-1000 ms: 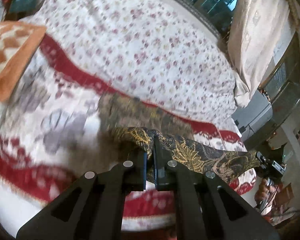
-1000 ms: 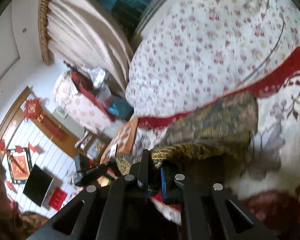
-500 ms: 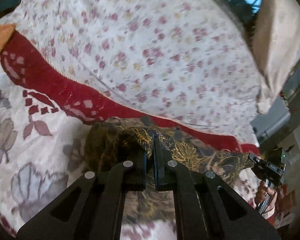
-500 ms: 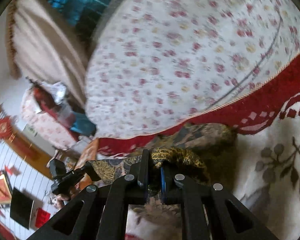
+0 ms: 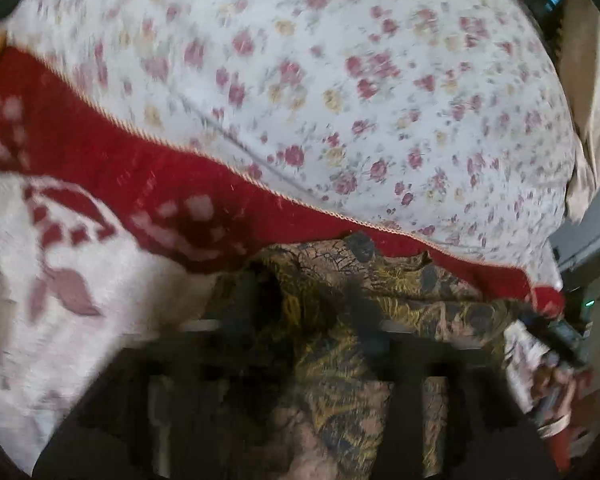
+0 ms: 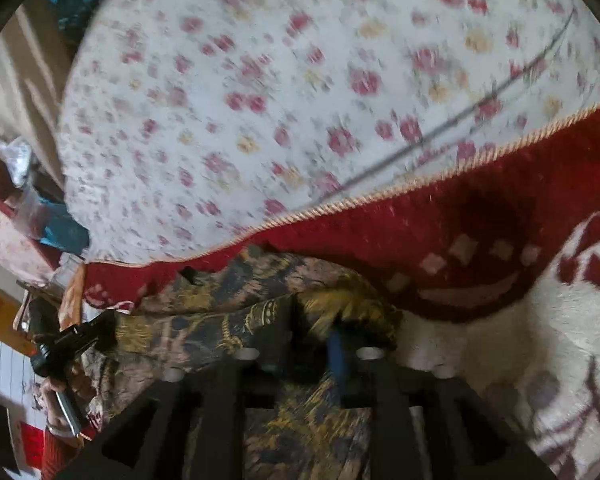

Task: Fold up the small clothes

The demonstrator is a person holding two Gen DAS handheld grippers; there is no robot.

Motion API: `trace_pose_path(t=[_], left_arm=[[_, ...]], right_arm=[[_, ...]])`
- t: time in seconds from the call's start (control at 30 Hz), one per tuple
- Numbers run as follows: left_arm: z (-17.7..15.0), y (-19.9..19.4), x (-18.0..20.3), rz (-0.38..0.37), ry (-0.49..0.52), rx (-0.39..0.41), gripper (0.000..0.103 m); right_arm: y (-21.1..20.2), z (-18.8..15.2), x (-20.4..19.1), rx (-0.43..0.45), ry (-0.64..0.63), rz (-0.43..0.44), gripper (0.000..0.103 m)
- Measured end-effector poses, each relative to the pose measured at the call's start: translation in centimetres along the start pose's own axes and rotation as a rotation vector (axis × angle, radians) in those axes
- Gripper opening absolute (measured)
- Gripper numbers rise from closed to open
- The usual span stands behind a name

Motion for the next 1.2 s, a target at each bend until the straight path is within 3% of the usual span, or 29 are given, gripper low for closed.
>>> trace_pose_path(t=[0.07,0.23,0.33,0.4,0.5,0.7,0.77,0.87,1.0,1.2], left_arm=[[-0.2,-1.7,1.3,-0.028,0.043,0.021,0.065],[-4.7,-2.0,5.8,-0.073,0.209,-0.096,0.065],[-8.2,0.2,7.7,-0.091,0.265,-0.226,0.065],[-9.0,2.1,8.1,-0.058,0.291,-0.288,0.065],[-6.4,4.0,7.7,-0.027,0.287,-0.279,0.065],[3.8,4.8,3.4,-0.048,-0.029,-0.079,0.064],[4.6,4.0,2.9,-0.063,-0.052,-0.052,0.065],[3.3,1.9,3.1,-0.086,-0.009,-0.050,0.065],[-1.5,-1.1,2.7,-0.098,0.033,-0.083,0.065],[-7.9,-4.6,1.4,-0.108,-0.021,-0.086,0.065]], right_arm=[[-2.3,-0.9,-1.9,0.044,-0.046,0.028,0.073],[-1.5,-6.3,-6.3,-0.098,-0.231,0.089,0.073],[2.7,-9.6,-6.8,-0.235,-0.283,0.032,0.068],[5.7,-10.3,-6.5,-0.280,-0.331,-0.044,0.064],[8.0,-8.0,-7.0,-0.251,-0.331,-0.071,0.064],[9.4,1.8,-7.1,-0.026,-0.217,-0.118,0.064],[7.8,3.0,-6.6,0.014,-0.186,-0.107,0.064],[4.9,1.5,-5.6,0.005,-0.191,-0.090,0.067],[0.4,-3.4,-2.4,-0.048,-0.200,-0.113,0.070],[-4.6,-11.6,1.0,-0.127,-0.123,-0.092,0.070]])
Point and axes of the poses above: each gripper's, at about its wrist camera, not at the fingertips, and y roughly the way its jaws point, x to its right, z to its top, the point moved 10 cm from there along y, roughly the way its jaws point, and after that the axes turned 10 degrees about y, right-handed, at the moved point
